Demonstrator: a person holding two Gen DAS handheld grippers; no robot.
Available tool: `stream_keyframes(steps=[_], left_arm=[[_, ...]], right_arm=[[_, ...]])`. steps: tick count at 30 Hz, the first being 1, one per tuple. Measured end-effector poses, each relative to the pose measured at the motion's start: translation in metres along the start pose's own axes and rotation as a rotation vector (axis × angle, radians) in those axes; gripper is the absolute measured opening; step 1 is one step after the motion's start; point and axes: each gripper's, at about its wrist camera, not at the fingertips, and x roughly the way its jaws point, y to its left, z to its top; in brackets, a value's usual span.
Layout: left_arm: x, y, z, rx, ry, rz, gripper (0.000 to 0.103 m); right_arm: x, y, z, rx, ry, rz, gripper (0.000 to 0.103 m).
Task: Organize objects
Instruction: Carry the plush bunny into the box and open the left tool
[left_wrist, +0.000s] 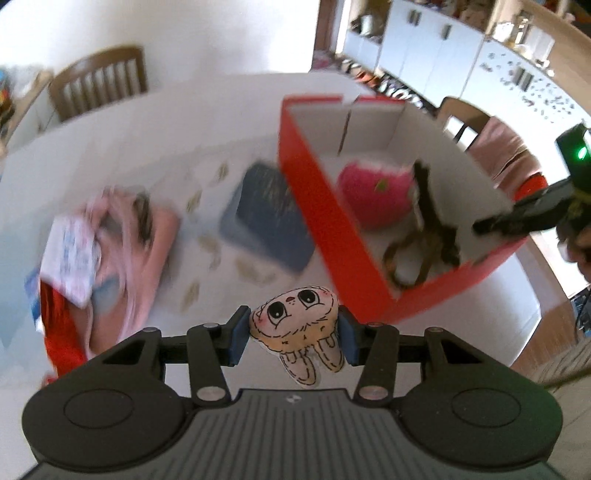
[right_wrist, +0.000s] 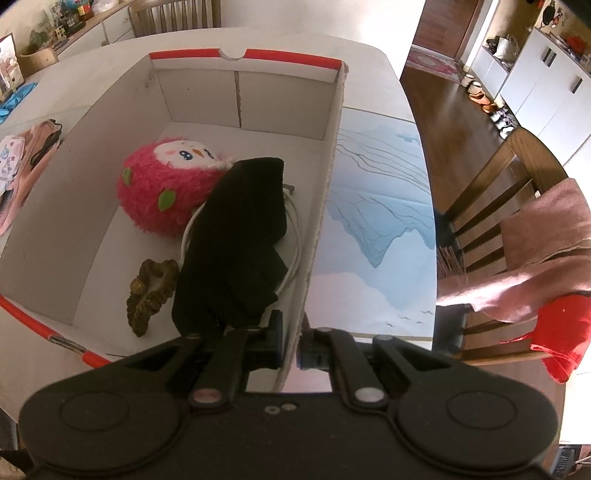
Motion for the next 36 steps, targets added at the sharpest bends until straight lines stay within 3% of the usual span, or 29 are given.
stream_keyframes(steps=[8,19,26,36], left_arm=[[0.006,-0.021,0.052,0.097,-0.041,-0.044,0.048],[0.047,-0.068,0.120,0.234,-0.056,-0.093,0.048],[0.089,-0.092,0.156,0.268,-0.024,-0.100,0.048],[0.161,-0.117,0.180,0.293,0.079,-0.079,0.048]], right_arm=[[-0.001,-0.001,0.000,0.007,-0.003,0.003,0.006],[-0.001,0.000,-0.001,0.008,-0.004,0.000,0.006],[0.000,-0.001,-0.001,0.012,-0.006,-0.003,0.006],[0.001,-0.001,0.000,0.013,-0.001,-0.008,0.006]])
